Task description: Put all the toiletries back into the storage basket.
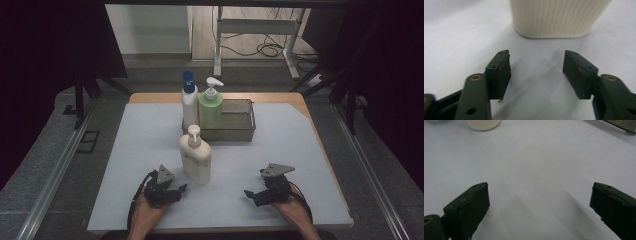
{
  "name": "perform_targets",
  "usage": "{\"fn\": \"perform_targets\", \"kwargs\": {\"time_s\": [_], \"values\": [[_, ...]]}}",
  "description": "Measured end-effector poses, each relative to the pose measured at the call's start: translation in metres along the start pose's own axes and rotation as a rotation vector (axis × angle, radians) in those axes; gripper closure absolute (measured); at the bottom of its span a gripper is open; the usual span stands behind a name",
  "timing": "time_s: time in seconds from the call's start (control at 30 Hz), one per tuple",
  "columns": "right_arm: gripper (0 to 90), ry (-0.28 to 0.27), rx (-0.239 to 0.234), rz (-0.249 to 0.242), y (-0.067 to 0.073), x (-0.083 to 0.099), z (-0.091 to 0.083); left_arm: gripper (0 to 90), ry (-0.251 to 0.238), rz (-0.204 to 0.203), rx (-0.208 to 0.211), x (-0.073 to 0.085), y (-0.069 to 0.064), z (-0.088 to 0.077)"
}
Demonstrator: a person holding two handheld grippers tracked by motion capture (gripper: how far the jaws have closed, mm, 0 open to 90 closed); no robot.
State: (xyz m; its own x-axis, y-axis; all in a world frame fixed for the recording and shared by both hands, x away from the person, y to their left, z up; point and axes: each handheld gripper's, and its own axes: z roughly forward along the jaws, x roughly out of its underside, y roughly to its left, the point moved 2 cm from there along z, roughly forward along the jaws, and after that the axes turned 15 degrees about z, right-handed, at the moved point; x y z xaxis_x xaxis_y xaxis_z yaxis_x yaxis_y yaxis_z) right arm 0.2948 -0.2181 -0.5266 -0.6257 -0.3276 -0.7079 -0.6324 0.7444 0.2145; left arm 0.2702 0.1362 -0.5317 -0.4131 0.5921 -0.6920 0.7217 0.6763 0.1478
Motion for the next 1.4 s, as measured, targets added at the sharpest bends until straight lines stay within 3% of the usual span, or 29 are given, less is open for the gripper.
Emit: {"fn": "perform_targets", "kwargs": {"time_s": [0.2,0.53,0.9,1.27,1.4], "values": [[0.0,0.009,-0.025,-0.013,0.006,-0.004,0.000,26.8,0.014,-0.036,-0.024,0.004,0.005,0.002],[0.0,-0.011,-0.075,-0.023,0.019,-0.014,-0.001,13.9,0.033,-0.058,-0.043,0.004,0.006,0.005],[0.0,-0.033,-0.099,-0.028,0.033,-0.026,0.005,12.5,0.047,-0.048,-0.047,0.004,0.005,0.006],[0.0,-0.105,-0.126,-0.032,0.048,-0.048,0.008,12.4,0.045,-0.048,-0.046,0.004,0.005,0.006],[0.0,-0.095,-0.144,-0.029,0.053,-0.056,0.011,12.4,0.044,-0.051,-0.048,0.004,0.005,0.006]]}}
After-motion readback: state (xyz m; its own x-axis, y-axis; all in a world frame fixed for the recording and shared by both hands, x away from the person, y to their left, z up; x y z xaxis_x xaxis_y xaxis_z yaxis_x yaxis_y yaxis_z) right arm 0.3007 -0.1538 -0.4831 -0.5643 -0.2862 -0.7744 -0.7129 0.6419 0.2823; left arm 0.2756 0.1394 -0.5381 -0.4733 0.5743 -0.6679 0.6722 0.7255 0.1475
